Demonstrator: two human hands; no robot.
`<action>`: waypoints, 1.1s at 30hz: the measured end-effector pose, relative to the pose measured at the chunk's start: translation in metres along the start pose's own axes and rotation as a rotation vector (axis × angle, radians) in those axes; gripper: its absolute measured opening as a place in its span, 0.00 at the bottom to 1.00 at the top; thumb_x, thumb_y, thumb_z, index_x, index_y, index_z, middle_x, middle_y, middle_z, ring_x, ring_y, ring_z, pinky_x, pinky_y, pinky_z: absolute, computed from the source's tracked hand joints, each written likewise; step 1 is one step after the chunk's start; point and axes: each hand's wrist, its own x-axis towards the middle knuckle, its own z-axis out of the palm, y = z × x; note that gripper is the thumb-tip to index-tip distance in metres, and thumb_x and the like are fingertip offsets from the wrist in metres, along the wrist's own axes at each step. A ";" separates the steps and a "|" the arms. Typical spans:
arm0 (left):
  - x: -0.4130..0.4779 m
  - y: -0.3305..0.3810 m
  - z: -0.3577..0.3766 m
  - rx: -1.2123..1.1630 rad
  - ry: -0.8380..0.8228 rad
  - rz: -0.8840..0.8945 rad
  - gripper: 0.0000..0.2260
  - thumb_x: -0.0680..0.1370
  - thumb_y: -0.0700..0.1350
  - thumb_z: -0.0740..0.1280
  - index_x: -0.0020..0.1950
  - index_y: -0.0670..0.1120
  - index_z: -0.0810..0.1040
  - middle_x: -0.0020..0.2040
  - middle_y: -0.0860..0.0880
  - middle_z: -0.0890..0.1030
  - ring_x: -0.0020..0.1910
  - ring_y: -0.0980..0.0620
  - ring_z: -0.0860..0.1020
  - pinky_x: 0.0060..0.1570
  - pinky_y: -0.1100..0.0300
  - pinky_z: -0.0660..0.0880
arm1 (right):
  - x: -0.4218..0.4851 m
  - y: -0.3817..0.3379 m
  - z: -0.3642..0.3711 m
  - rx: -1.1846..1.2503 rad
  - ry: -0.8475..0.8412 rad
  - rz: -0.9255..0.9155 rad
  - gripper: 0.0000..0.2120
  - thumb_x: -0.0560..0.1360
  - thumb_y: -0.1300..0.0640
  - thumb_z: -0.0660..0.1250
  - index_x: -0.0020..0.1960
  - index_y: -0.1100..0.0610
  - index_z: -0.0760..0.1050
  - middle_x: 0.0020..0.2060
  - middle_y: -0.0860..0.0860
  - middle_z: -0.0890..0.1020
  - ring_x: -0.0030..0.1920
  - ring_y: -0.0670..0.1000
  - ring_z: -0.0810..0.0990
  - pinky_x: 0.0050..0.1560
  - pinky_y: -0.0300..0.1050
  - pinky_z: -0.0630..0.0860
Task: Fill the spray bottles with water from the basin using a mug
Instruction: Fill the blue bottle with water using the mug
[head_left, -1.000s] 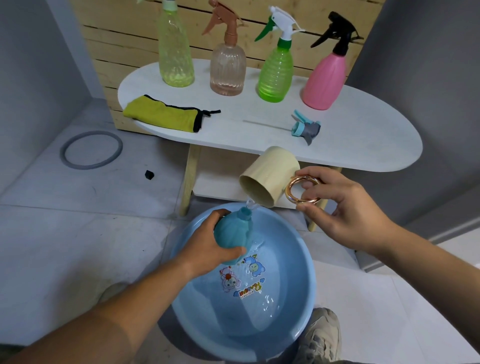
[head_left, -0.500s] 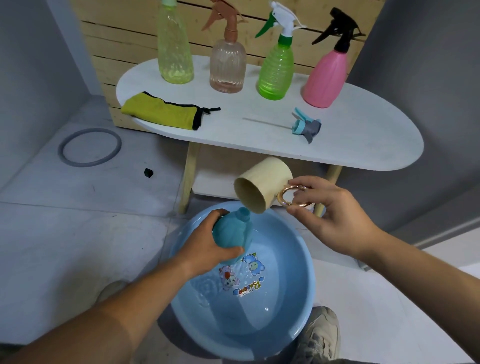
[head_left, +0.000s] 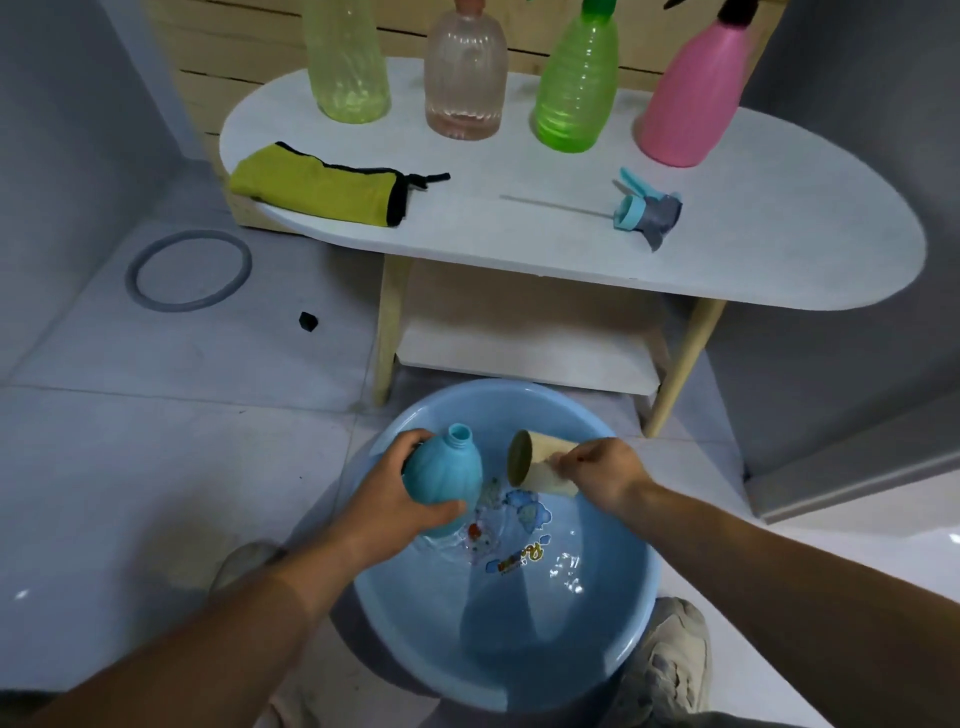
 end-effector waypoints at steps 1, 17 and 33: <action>0.000 -0.002 0.000 -0.008 0.003 -0.004 0.32 0.64 0.45 0.84 0.63 0.57 0.73 0.59 0.56 0.79 0.58 0.55 0.79 0.52 0.58 0.80 | 0.007 0.004 0.010 -0.038 0.006 -0.002 0.19 0.75 0.47 0.70 0.36 0.62 0.78 0.27 0.49 0.73 0.31 0.51 0.71 0.32 0.42 0.67; 0.014 -0.023 -0.001 0.017 -0.001 -0.069 0.32 0.62 0.54 0.82 0.61 0.67 0.71 0.61 0.61 0.77 0.58 0.66 0.77 0.48 0.68 0.78 | 0.036 0.027 0.073 -0.368 -0.060 -0.280 0.12 0.79 0.46 0.65 0.52 0.49 0.86 0.53 0.56 0.80 0.57 0.56 0.77 0.56 0.44 0.75; 0.012 -0.019 -0.005 0.002 -0.011 -0.090 0.32 0.67 0.47 0.83 0.64 0.64 0.71 0.62 0.62 0.77 0.58 0.65 0.77 0.43 0.70 0.78 | 0.039 0.045 0.081 -0.239 -0.148 -0.291 0.10 0.73 0.46 0.74 0.49 0.51 0.87 0.55 0.51 0.75 0.58 0.50 0.75 0.58 0.38 0.70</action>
